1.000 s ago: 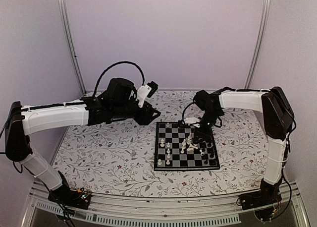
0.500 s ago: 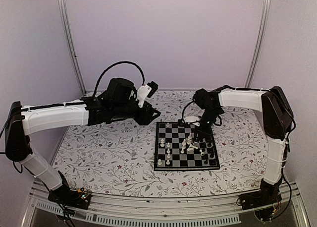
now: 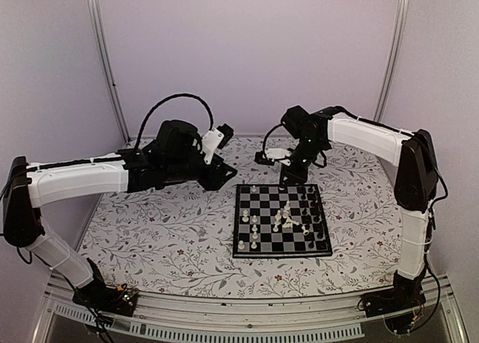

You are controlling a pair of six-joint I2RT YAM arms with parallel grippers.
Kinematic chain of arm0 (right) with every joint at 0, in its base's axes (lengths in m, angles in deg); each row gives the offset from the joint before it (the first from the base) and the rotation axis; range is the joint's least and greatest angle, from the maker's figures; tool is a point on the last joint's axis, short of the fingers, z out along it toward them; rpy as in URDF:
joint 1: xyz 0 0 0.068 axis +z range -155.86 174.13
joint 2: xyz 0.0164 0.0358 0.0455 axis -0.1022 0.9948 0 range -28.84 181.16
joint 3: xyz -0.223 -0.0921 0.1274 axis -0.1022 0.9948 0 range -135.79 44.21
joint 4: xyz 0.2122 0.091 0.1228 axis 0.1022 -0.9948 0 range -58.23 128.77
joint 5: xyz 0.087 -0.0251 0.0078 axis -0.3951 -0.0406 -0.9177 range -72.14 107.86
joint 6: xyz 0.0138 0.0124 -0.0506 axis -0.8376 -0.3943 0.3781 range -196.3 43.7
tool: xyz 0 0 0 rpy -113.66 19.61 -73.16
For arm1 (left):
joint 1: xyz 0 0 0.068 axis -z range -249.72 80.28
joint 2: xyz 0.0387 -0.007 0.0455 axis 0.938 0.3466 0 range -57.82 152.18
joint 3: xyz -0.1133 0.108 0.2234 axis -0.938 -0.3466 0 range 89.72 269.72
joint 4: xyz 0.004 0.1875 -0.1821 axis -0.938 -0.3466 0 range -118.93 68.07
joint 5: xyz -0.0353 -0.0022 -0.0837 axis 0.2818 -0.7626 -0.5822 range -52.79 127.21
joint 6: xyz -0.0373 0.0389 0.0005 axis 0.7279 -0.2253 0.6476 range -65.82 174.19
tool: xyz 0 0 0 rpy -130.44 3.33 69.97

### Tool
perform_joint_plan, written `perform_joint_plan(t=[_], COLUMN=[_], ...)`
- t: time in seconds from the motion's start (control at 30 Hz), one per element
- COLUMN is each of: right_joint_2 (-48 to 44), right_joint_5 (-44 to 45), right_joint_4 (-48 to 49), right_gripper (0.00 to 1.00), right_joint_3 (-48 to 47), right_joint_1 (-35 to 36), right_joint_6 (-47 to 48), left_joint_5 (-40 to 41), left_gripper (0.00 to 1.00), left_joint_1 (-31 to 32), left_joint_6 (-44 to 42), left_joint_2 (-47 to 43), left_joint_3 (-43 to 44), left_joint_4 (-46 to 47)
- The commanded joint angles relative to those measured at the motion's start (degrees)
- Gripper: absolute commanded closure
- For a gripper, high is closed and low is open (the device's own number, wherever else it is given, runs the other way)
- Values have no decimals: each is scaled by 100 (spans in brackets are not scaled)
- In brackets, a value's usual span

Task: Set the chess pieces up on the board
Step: Pick up the chess piece from the chessboard, then place the chess piece on the chessboard.

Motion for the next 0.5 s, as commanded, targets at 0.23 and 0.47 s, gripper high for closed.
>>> perform_joint_plan(t=[0.23, 0.47], right_joint_2=[1268, 1543], right_joint_5=[-63, -143], right_joint_4=[-190, -80], right_gripper=[92, 91], right_joint_3=[-1193, -1246], right_joint_1=[571, 755], right_joint_6=[-14, 32], left_joint_5=[274, 372], left_gripper=[42, 42], left_joint_1=[-140, -186], left_joint_6=[-19, -27], left_joint_2=[-564, -606], left_joint_3=[-288, -301], left_joint_4=[33, 9])
